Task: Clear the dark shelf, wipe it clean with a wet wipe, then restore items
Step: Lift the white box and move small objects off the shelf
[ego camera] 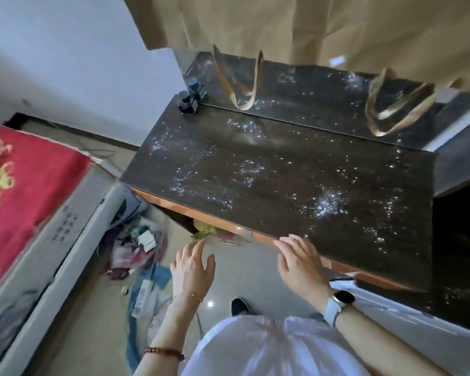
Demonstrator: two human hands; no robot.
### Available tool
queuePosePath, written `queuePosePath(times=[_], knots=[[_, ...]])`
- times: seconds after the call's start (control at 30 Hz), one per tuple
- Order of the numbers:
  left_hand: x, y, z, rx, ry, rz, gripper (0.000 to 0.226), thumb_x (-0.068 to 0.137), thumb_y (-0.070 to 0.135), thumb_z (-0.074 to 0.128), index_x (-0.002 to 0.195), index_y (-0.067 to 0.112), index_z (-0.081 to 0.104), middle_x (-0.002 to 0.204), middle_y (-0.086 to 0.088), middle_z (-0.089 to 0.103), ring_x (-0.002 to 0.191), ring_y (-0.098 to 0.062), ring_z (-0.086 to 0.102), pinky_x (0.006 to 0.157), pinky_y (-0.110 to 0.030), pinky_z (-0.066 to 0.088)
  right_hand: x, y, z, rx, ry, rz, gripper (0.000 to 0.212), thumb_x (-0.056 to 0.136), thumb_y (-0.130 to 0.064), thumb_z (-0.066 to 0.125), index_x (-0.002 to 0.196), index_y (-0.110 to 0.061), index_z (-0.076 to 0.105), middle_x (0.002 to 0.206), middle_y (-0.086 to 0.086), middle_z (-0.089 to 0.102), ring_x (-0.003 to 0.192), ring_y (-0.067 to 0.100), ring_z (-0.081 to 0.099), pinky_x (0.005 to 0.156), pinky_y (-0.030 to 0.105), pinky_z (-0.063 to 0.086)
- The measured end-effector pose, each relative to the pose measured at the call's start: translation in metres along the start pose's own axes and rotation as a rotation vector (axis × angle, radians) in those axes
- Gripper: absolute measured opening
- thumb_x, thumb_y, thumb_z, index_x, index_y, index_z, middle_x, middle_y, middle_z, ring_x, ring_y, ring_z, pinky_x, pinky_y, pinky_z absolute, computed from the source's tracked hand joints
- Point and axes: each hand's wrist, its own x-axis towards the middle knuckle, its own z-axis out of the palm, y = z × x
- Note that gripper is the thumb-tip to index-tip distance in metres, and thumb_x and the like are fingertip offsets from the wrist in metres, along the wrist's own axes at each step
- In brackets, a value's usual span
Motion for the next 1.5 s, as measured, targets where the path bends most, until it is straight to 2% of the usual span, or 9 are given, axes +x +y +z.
queuePosePath(times=[0.17,0.33,0.7,0.77,0.9,1.07,1.23,1.4,1.5], knots=[[0.042,-0.059,-0.046,-0.008,0.092,-0.007,0.047,0.081,0.036,0.044,0.12,0.012,0.057,0.122,-0.01,0.057,0.11,-0.036,0.051,0.093,-0.048,0.038,0.046,-0.066,0.014,-0.024,-0.133,-0.048,0.036,0.077,-0.024,0.039,0.095,-0.012,0.067,0.093,0.004,0.068,0.093,0.028,0.063,0.083,0.04,0.051],[0.104,-0.07,-0.063,-0.046,0.089,-0.013,0.042,0.088,0.03,0.053,0.128,0.018,0.049,0.131,-0.005,0.05,0.122,-0.028,0.041,0.1,-0.044,0.031,0.111,-0.094,0.026,-0.074,-0.189,-0.059,0.039,0.076,-0.029,0.038,0.095,-0.012,0.069,0.094,0.004,0.069,0.095,0.027,0.064,0.082,0.042,0.052],[0.267,-0.069,-0.1,0.006,0.065,0.057,0.047,0.091,0.036,0.046,0.135,0.02,0.04,0.139,-0.003,0.04,0.13,-0.023,0.032,0.105,-0.043,0.027,0.28,-0.112,0.065,-0.056,-0.219,-0.035,0.042,0.079,-0.032,0.038,0.101,-0.01,0.066,0.099,0.005,0.067,0.098,0.027,0.063,0.086,0.042,0.051],[0.292,-0.071,-0.104,0.024,0.034,0.071,0.049,0.09,0.037,0.046,0.136,0.021,0.038,0.14,-0.003,0.038,0.13,-0.024,0.031,0.105,-0.043,0.027,0.309,-0.118,0.071,-0.046,-0.206,-0.012,0.037,0.083,-0.028,0.044,0.108,-0.008,0.064,0.107,0.008,0.064,0.104,0.028,0.06,0.09,0.04,0.047],[0.34,-0.078,-0.107,0.065,-0.023,0.098,0.057,0.091,0.041,0.042,0.142,0.023,0.024,0.149,-0.005,0.025,0.137,-0.025,0.019,0.109,-0.044,0.02,0.376,-0.135,0.083,-0.049,-0.222,0.043,0.046,0.089,-0.021,0.05,0.134,-0.01,0.041,0.139,0.009,0.04,0.128,0.025,0.037,0.104,0.038,0.031],[0.375,-0.101,-0.088,0.079,-0.19,0.043,0.071,0.091,0.056,0.027,0.145,0.025,-0.006,0.156,0.0,0.001,0.142,-0.022,-0.001,0.113,-0.047,0.009,0.458,-0.152,0.1,-0.15,-0.184,0.096,0.057,0.089,-0.019,0.051,0.14,-0.01,0.026,0.148,0.011,0.024,0.133,0.027,0.027,0.103,0.041,0.036],[0.377,-0.112,-0.077,0.078,-0.16,0.082,0.074,0.087,0.061,0.02,0.146,0.022,-0.002,0.154,0.002,0.012,0.14,-0.02,0.012,0.112,-0.039,0.018,0.487,-0.157,0.118,-0.243,-0.25,0.195,0.069,0.087,-0.021,0.057,0.141,-0.007,0.017,0.139,0.014,0.027,0.126,0.031,0.032,0.094,0.038,0.039],[0.377,-0.113,-0.076,0.084,-0.168,0.085,0.083,0.075,0.064,0.0,0.146,0.021,0.0,0.154,0.0,0.014,0.14,-0.023,0.014,0.111,-0.041,0.018,0.485,-0.153,0.125,-0.1,-0.229,0.205,0.057,0.084,-0.015,0.062,0.131,-0.007,0.031,0.132,0.014,0.039,0.12,0.031,0.042,0.094,0.041,0.041],[0.376,-0.113,-0.077,0.07,-0.192,0.066,0.083,0.075,0.064,0.001,0.146,0.021,0.002,0.154,-0.001,0.014,0.14,-0.023,0.015,0.111,-0.043,0.017,0.479,-0.152,0.124,-0.052,-0.243,0.206,0.055,0.081,-0.019,0.066,0.126,-0.008,0.036,0.125,0.013,0.046,0.112,0.031,0.048,0.093,0.04,0.042]])
